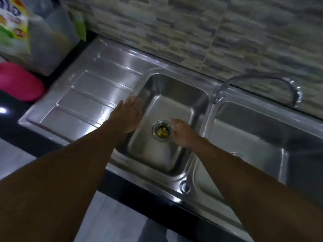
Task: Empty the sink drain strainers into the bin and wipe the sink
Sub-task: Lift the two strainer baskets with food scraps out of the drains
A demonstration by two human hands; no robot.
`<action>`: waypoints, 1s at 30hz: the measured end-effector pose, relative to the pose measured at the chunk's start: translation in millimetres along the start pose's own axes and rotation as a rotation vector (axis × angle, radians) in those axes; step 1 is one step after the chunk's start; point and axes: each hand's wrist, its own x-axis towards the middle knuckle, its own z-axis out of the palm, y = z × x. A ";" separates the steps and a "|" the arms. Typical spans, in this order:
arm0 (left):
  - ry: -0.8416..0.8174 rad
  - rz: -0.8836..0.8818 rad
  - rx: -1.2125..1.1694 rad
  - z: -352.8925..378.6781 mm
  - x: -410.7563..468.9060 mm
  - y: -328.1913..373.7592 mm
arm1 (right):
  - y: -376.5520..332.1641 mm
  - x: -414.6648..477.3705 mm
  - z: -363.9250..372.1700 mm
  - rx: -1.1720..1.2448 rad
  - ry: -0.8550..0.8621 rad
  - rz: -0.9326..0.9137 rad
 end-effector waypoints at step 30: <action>0.329 0.081 0.098 71.1 23.6 -56.3 | 44.9 120.0 82.1 -0.121 0.184 0.291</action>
